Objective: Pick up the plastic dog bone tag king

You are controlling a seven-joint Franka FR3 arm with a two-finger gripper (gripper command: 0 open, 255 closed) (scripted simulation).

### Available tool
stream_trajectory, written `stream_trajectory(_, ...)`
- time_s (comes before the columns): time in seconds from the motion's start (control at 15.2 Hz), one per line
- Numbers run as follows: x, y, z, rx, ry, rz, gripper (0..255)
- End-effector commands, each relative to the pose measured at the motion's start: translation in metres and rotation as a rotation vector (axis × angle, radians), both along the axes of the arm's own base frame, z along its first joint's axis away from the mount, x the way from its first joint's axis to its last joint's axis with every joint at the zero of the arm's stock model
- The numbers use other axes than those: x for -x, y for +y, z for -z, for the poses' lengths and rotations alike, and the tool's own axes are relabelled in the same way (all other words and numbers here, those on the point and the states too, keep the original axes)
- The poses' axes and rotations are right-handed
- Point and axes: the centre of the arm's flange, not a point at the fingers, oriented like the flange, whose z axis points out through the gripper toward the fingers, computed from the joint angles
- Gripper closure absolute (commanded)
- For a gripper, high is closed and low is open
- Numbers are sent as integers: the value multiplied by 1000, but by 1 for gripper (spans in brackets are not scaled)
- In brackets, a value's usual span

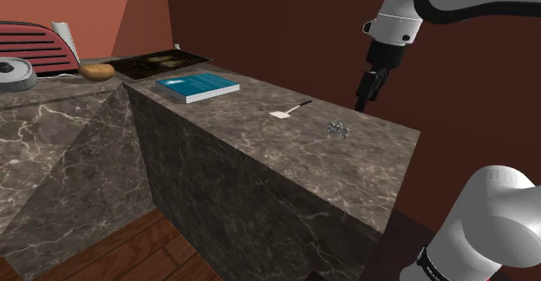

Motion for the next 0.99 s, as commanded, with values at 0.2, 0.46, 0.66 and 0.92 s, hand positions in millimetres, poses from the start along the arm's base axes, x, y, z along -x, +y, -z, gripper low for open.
stream_trajectory(0.2, -28, -22, 23, -14, 19, -1, 0)
stream_trajectory(0.46, -64, -51, 56, -33, 44, -3, 0)
stream_trajectory(0.66, -91, -72, 81, -47, 62, -5, 0)
stream_trajectory(0.92, -107, -84, 107, -55, 73, -5, 0)
